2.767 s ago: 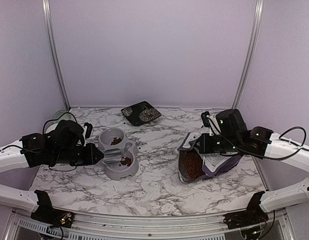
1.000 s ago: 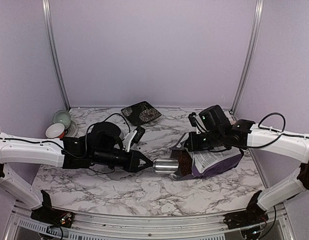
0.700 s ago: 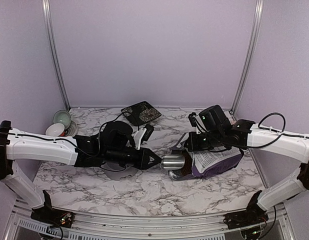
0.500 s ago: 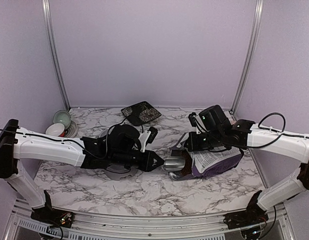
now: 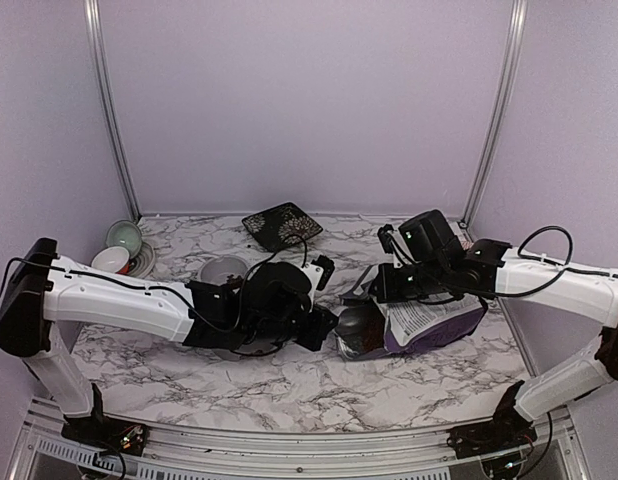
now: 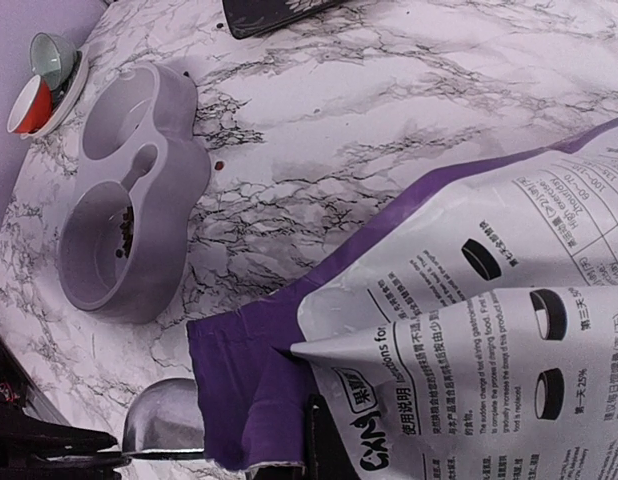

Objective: Serve the pet food
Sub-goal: Insert the spatula into the pet food bag.

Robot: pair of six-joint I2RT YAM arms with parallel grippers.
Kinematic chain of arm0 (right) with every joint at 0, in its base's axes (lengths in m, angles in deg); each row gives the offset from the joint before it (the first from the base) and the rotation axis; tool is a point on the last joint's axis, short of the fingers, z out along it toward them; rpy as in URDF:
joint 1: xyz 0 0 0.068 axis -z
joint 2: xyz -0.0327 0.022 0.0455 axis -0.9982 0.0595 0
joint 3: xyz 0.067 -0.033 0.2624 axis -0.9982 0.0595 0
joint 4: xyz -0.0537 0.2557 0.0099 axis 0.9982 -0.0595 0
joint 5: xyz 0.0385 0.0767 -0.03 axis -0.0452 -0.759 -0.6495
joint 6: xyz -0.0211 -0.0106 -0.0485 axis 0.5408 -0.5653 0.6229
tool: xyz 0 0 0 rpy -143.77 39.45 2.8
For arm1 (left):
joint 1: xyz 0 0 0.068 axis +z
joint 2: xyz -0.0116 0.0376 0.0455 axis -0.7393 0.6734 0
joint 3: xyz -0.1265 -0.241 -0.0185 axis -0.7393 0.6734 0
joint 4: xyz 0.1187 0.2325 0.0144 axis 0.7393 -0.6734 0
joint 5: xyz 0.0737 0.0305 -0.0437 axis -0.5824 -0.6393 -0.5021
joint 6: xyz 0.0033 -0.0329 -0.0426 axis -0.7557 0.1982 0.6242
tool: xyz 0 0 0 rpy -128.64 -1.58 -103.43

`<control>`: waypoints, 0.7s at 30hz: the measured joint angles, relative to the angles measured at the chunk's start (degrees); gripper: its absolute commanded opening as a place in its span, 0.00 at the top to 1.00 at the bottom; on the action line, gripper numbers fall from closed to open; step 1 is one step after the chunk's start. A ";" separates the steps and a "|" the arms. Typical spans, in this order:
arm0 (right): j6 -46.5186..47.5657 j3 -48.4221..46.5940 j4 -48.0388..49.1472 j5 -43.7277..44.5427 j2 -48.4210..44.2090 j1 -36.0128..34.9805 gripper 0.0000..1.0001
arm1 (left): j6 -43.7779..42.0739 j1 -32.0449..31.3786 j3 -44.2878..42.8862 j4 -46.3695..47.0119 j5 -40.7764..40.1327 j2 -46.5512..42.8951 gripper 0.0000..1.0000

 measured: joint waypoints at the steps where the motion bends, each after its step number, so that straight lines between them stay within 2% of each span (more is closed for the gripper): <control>1: 0.00 0.02 0.02 0.00 -0.04 0.00 1.00 | -0.48 -0.15 -0.04 -0.20 -1.09 0.31 1.00; 10: -0.02 0.28 0.11 -0.22 -0.15 0.00 1.00 | -7.69 -1.81 -0.46 1.05 -7.17 3.87 1.00; 21: -0.22 0.72 0.35 -0.22 -0.81 0.00 1.00 | -9.97 -2.78 -2.54 4.11 -10.67 8.28 1.00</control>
